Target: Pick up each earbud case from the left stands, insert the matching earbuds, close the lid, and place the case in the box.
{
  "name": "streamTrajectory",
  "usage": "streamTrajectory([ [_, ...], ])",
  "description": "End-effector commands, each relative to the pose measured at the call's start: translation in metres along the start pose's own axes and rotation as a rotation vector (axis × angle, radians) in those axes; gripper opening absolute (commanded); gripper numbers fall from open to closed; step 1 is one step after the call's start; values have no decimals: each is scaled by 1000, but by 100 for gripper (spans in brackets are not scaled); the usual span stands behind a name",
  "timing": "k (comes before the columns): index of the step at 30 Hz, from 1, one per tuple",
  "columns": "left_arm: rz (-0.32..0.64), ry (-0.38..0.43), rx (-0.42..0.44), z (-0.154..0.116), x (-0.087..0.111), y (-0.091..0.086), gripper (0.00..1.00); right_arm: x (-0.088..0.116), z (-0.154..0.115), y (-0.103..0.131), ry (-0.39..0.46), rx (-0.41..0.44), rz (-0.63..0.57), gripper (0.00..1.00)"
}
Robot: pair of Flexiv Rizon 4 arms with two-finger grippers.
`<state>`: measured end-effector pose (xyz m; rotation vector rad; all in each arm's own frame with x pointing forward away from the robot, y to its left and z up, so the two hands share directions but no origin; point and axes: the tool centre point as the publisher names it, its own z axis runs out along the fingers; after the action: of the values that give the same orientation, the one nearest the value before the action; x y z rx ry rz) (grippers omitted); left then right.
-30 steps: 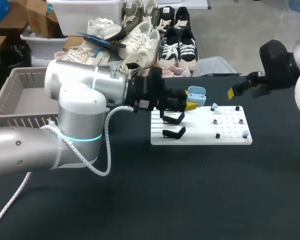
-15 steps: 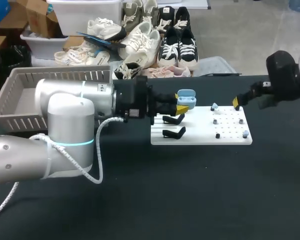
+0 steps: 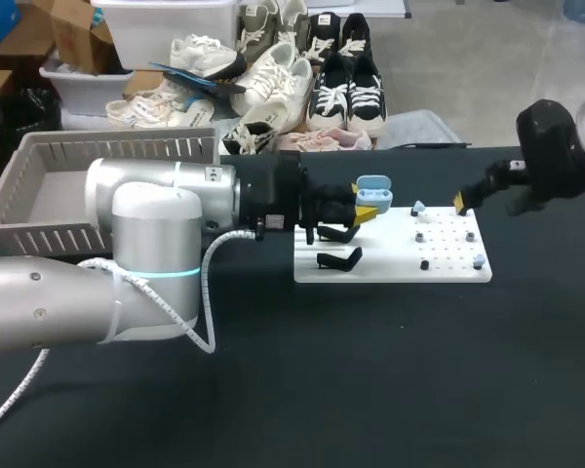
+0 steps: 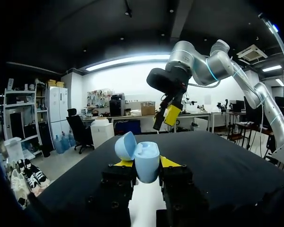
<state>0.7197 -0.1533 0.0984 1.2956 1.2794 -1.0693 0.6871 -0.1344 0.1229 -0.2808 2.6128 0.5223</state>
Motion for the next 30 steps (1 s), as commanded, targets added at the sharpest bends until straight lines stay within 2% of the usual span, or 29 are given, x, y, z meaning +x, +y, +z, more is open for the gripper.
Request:
streamTrajectory([
  [1,-4,1,11,8,6,7,0,3,-2,1,-5,63,4,100],
  [8,-17,15,-1,9,10,6,0,3,-1,-2,2,62,-1,100],
  [19,-30,15,-23,7,10,8,0,6,-6,3,50,110,-32,100],
  [30,-30,15,-23,7,10,8,0,15,-11,6,139,277,-81,100],
])
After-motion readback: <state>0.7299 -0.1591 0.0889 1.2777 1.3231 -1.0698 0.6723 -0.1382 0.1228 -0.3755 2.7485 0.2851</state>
